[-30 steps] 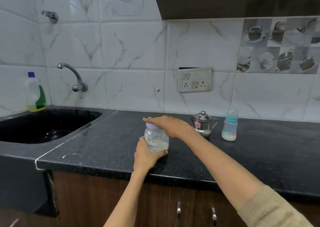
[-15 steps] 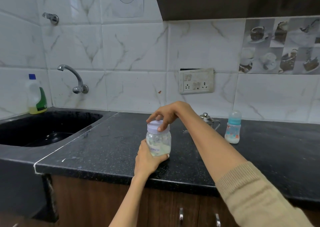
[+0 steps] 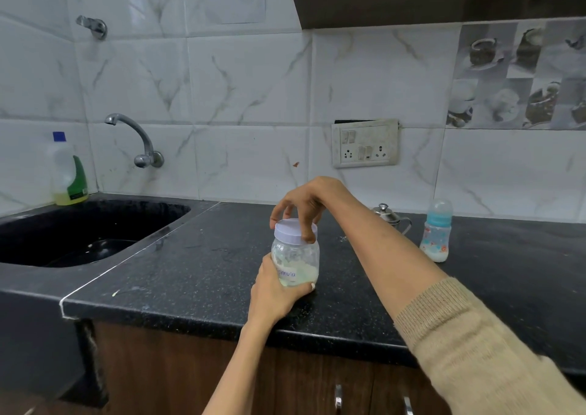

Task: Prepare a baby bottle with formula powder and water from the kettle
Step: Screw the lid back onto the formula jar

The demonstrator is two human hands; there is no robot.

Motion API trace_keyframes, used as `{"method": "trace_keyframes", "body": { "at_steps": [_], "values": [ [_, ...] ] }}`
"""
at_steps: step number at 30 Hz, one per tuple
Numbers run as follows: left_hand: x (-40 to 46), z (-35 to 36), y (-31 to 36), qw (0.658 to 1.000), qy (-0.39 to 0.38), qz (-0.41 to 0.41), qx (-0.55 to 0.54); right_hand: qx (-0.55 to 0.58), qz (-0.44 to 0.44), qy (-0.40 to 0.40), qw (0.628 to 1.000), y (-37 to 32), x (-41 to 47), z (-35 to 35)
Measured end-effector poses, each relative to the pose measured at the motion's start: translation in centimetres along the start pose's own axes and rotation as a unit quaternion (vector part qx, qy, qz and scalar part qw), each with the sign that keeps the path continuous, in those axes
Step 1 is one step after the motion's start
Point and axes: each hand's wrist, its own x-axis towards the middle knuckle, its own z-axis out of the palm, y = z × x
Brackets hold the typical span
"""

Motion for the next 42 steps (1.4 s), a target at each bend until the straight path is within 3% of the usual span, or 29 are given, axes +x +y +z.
{"method": "trace_keyframes", "body": {
  "at_steps": [5, 13, 19, 27, 34, 42],
  "values": [
    [-0.1, 0.0, 0.1, 1.0, 0.004, -0.005, -0.003, 0.054, 0.046, 0.05, 0.996, 0.0, -0.2, 0.2],
    [-0.3, 0.0, 0.5, 1.0, 0.012, 0.006, -0.004, -0.046, 0.193, 0.134, 0.971, -1.2, 0.9, 1.8],
    [0.1, 0.4, -0.2, 1.0, 0.009, -0.004, 0.007, -0.014, 0.125, 0.057, 0.99, -1.1, -0.7, 0.3],
    [0.4, 0.4, -0.3, 1.0, 0.007, -0.004, 0.017, -0.002, 0.114, 0.126, 0.985, -0.4, -0.7, 1.4],
    [0.6, 0.6, -0.4, 1.0, 0.004, -0.011, 0.027, 0.041, 0.138, 0.131, 0.981, -0.7, -0.3, 1.9],
    [0.1, 0.3, -0.1, 0.999, 0.005, -0.017, 0.028, 0.061, 0.145, 0.271, 0.95, -0.3, 0.9, 4.8]
  ]
}}
